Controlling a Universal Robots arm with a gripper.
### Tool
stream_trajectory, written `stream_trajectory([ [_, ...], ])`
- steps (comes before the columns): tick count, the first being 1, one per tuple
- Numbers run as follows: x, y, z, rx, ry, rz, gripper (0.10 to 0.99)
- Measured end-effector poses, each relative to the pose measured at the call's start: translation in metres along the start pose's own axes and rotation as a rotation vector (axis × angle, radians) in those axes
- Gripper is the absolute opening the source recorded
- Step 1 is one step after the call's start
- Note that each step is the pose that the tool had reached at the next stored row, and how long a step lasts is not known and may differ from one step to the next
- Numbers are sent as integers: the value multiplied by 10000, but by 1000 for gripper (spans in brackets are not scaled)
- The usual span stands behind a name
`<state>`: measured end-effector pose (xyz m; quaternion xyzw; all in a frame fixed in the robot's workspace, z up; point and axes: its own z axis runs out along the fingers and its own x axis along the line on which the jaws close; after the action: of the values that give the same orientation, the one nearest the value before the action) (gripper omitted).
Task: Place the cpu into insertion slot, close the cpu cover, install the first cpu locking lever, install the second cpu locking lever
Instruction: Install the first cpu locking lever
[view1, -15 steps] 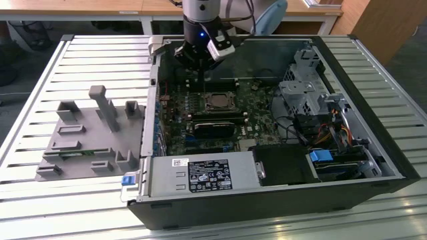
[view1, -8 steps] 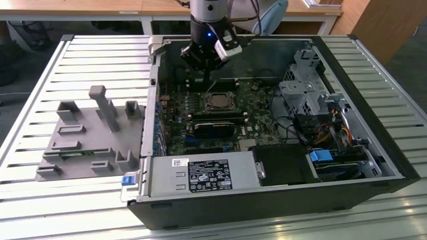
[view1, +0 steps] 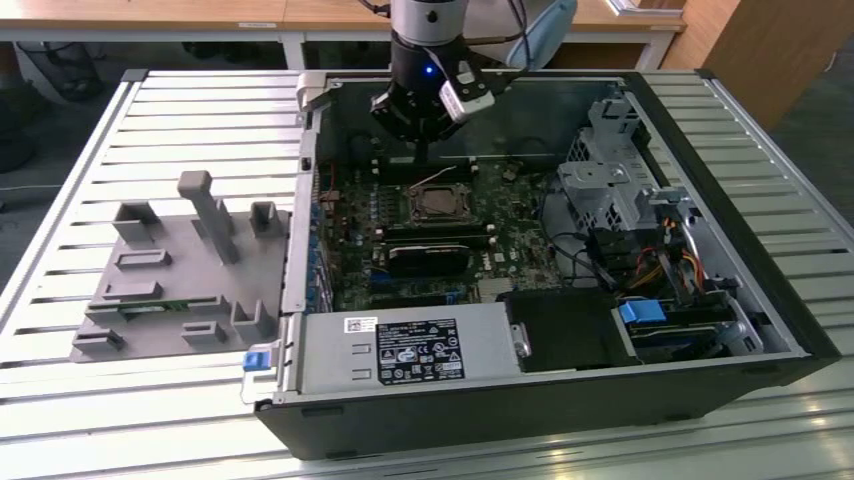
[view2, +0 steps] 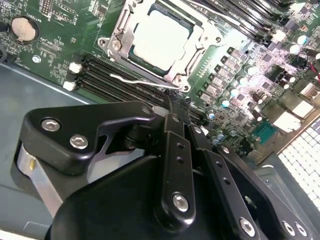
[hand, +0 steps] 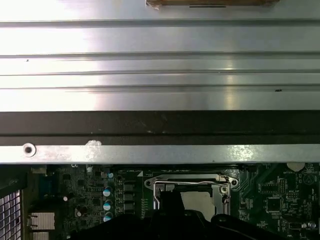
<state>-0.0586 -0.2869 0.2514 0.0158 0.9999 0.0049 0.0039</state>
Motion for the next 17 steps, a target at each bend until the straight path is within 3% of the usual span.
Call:
stream_trajectory([
  [1, 0, 0, 2, -116, 2, -1, 106],
  [3, 0, -5, 6, -441, 12, 3, 106],
  [5, -1, -16, 15, -576, 16, 3, 106],
  [12, -25, -25, 76, -598, 15, 4, 106],
  [17, -100, -27, 122, -629, 16, 5, 106],
])
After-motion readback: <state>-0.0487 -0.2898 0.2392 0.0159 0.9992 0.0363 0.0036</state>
